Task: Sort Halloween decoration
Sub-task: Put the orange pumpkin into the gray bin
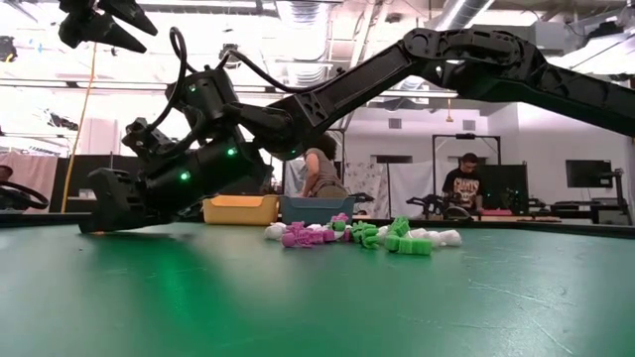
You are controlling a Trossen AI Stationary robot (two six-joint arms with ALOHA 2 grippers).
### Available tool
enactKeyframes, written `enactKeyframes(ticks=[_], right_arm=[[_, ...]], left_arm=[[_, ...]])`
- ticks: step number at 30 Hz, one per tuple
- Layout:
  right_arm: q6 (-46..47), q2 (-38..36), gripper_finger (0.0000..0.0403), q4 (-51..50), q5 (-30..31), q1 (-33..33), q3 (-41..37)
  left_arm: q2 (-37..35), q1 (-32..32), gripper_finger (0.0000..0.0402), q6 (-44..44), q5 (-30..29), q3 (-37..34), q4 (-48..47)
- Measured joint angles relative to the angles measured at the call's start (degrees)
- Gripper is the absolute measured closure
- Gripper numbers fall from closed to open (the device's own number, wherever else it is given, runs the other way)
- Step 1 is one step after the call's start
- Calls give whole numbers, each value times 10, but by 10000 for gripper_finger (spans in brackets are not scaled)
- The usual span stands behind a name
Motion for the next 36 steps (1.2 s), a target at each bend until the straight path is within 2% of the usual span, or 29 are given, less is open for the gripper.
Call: enactKeyframes(ticks=[14, 23, 36], right_arm=[[5, -1, 312, -18, 4, 1, 0], [50, -1, 319, -12, 4, 0, 2], [60, 2, 320, -11, -2, -9, 58]], left_arm=[[0, 0, 170, 0, 0, 0, 0], [0, 0, 170, 0, 0, 0, 0], [0, 0, 170, 0, 0, 0, 1]])
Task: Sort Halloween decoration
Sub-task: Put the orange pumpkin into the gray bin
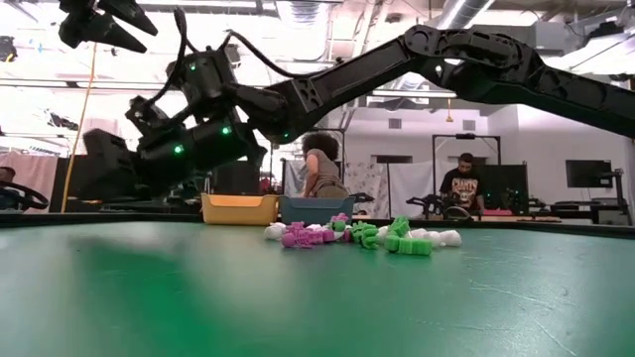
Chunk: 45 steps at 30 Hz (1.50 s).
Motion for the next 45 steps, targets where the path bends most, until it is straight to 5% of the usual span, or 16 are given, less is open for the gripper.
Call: enactKeyframes(ticks=[26, 38, 45], right_arm=[[2, -81, 320, -72, 60, -88, 0], [-31, -150, 320, -212, 77, -154, 0], [-105, -192, 321, -348, 14, -178, -8]], left_arm=[[0, 0, 170, 4, 0, 0, 1], [-1, 0, 170, 55, 3, 0, 1], [0, 0, 170, 58, 8, 0, 1]])
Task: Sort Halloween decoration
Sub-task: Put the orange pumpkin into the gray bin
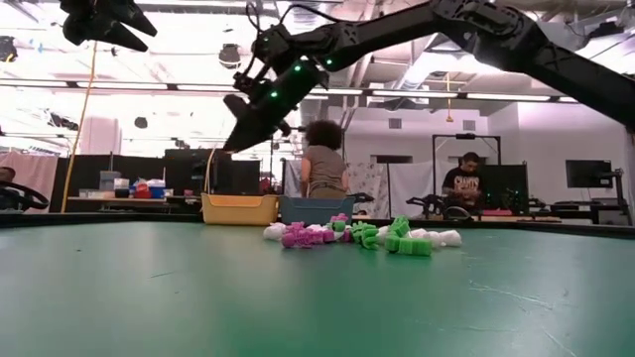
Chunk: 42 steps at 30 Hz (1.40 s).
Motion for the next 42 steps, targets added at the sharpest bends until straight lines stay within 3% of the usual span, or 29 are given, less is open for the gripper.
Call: enactKeyframes(ticks=[20, 30, 36, 39, 42], right_arm=[[-158, -124, 321, -334, -210, -180, -7], [-220, -130, 328, -465, -300, -227, -7], [-254, -132, 345, -522, -319, -246, -8], [-256, -157, 347, -521, -343, -256, -39], [-246, -214, 347, -486, -344, -261, -135]], left_arm=[[1, 0, 170, -63, -90, 0, 0], [8, 0, 170, -87, -103, 0, 0], [12, 0, 170, -87, -124, 0, 0], [13, 0, 170, -85, -139, 0, 0], [14, 0, 170, -84, -157, 0, 0]])
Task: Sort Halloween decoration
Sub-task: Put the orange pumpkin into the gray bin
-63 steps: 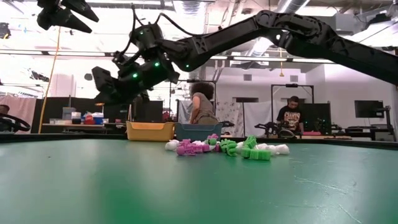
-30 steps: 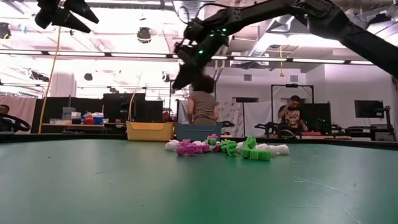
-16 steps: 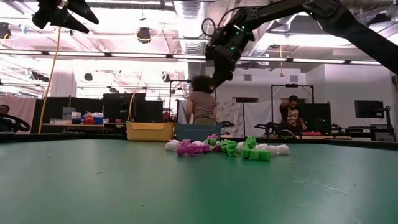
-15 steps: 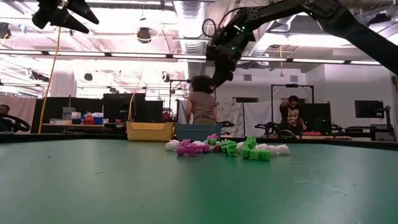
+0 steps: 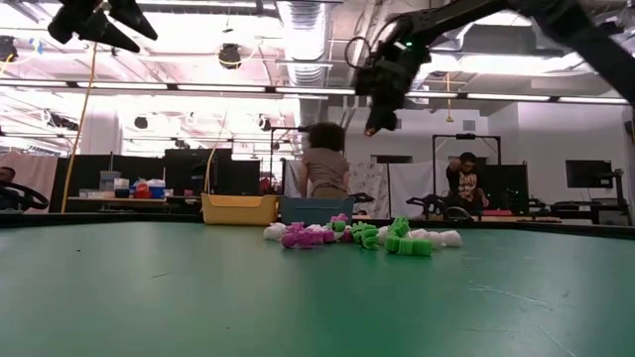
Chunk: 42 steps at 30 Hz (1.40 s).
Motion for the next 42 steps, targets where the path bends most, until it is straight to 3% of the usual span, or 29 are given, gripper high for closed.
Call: enactKeyframes(ticks=[4, 7, 10, 13, 16, 23, 30, 42], right_arm=[[52, -109, 348, 167, 6, 3, -214], [138, -198, 348, 394, 37, 13, -381], [218, -255, 347, 622, 112, 35, -515], [249, -264, 347, 778, 192, 71, -597], [252, -234, 346, 869, 249, 103, -620], [302, -140, 345, 1022, 283, 133, -621], [325, -120, 345, 1065, 319, 114, -621], [318, -62, 345, 1060, 346, 142, -584]], left_arm=[[1, 0, 170, 2, -9, 0, 0], [2, 0, 170, 1, -8, 0, 0], [2, 0, 170, 1, -8, 0, 0], [2, 0, 170, 1, -8, 0, 0], [2, 0, 170, 0, -8, 0, 0], [2, 0, 170, -6, -5, 0, 0], [2, 0, 170, -7, -6, 0, 0], [9, 0, 170, -20, -5, 0, 0]])
